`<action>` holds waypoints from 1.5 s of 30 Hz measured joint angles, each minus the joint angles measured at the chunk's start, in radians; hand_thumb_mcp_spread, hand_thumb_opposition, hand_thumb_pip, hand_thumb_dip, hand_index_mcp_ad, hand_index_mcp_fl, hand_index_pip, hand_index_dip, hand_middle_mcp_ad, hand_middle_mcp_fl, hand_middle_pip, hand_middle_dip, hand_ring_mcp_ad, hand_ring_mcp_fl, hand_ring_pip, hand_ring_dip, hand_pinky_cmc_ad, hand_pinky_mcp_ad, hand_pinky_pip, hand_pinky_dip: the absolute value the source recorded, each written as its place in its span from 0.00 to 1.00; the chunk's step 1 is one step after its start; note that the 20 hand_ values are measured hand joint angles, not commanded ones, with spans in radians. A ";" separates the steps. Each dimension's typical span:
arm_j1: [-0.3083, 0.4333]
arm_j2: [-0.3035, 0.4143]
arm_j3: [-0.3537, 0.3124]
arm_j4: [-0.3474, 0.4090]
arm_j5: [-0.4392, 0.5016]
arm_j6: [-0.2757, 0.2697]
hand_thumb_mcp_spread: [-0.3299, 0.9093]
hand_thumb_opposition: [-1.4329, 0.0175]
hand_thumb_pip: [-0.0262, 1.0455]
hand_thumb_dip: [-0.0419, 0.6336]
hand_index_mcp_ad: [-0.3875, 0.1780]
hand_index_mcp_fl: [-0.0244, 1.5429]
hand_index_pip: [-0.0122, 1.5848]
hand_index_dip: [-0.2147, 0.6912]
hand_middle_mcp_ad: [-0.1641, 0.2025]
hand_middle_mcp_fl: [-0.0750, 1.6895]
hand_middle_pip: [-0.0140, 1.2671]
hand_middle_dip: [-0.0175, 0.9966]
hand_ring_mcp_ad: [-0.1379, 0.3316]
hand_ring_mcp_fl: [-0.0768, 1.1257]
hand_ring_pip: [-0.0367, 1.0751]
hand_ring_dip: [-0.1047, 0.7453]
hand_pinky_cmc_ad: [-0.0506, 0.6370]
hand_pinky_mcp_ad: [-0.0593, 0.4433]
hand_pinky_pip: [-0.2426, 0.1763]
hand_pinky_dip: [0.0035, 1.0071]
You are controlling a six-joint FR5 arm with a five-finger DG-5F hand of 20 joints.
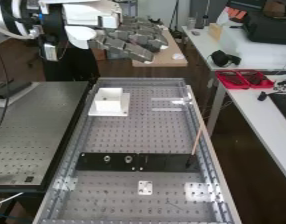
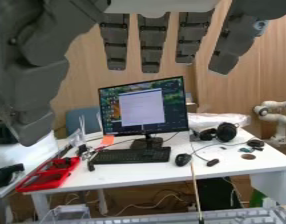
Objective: Grab the smaller nut and place it in the white container
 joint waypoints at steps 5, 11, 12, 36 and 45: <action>0.000 -0.010 0.007 0.000 -0.002 0.001 0.42 0.48 0.56 0.27 0.48 0.11 0.06 0.60 0.56 0.10 0.11 0.28 0.59 0.06 0.11 0.27 0.55 0.65 0.59 0.14; -0.001 -0.022 0.015 -0.002 -0.007 0.002 0.42 0.48 0.56 0.27 0.49 0.13 0.05 0.60 0.56 0.10 0.11 0.28 0.59 0.06 0.11 0.27 0.58 0.65 0.55 0.14; -0.001 -0.023 0.015 -0.002 -0.007 0.002 0.42 0.48 0.56 0.27 0.48 0.13 0.05 0.60 0.56 0.10 0.11 0.28 0.59 0.06 0.11 0.27 0.58 0.65 0.55 0.14; 0.001 -0.020 0.014 0.011 -0.013 0.004 0.43 0.48 0.56 0.27 0.49 0.13 0.05 0.60 0.56 0.10 0.11 0.28 0.59 0.06 0.11 0.27 0.58 0.65 0.55 0.14; 0.007 -0.018 0.019 0.002 -0.009 -0.004 0.42 0.48 0.56 0.27 0.48 0.12 0.05 0.60 0.56 0.10 0.11 0.28 0.59 0.06 0.11 0.27 0.58 0.67 0.55 0.14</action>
